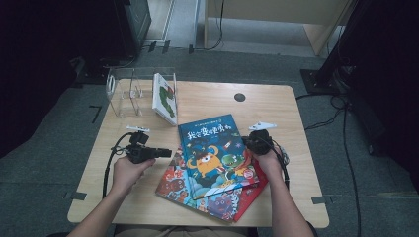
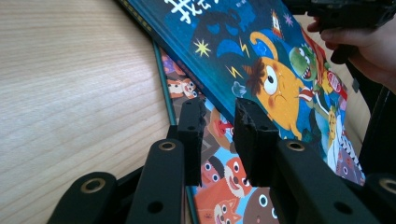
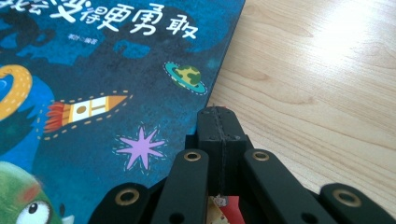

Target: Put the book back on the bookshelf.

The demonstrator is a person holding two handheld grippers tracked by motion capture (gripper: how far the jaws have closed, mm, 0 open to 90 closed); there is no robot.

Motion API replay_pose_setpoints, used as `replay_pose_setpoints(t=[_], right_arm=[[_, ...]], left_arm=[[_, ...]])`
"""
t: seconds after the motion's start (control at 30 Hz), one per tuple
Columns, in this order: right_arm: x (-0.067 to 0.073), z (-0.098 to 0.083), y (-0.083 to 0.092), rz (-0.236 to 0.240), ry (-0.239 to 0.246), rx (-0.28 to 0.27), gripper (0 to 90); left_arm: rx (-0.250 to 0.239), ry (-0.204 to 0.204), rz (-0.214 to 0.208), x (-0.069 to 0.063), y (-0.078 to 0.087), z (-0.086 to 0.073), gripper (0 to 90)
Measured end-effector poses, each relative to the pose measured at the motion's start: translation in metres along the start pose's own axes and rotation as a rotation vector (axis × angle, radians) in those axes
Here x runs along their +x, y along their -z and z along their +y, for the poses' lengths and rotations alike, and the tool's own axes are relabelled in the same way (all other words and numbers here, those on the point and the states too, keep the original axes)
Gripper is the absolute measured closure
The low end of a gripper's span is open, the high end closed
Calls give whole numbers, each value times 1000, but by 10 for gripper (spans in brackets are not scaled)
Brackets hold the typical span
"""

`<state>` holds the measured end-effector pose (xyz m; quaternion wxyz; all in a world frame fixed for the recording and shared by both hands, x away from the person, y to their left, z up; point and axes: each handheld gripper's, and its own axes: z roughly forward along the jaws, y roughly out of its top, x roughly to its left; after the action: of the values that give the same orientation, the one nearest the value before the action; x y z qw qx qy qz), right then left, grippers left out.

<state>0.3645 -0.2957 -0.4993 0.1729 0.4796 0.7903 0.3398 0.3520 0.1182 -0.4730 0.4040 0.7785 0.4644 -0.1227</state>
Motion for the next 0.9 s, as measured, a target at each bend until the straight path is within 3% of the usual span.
replay_pose_setpoints(t=[0.37, 0.7, 0.9], right_arm=[[5, -4, 11, 2, -25, -29, 900], [8, -10, 19, -1, -37, -31, 900], [9, -12, 21, 4, -38, -30, 900]], left_arm=[[36, -50, 19, -6, -15, -3, 899], [84, -81, 13, -14, -36, -6, 900], [108, -80, -12, -16, -47, -9, 900]])
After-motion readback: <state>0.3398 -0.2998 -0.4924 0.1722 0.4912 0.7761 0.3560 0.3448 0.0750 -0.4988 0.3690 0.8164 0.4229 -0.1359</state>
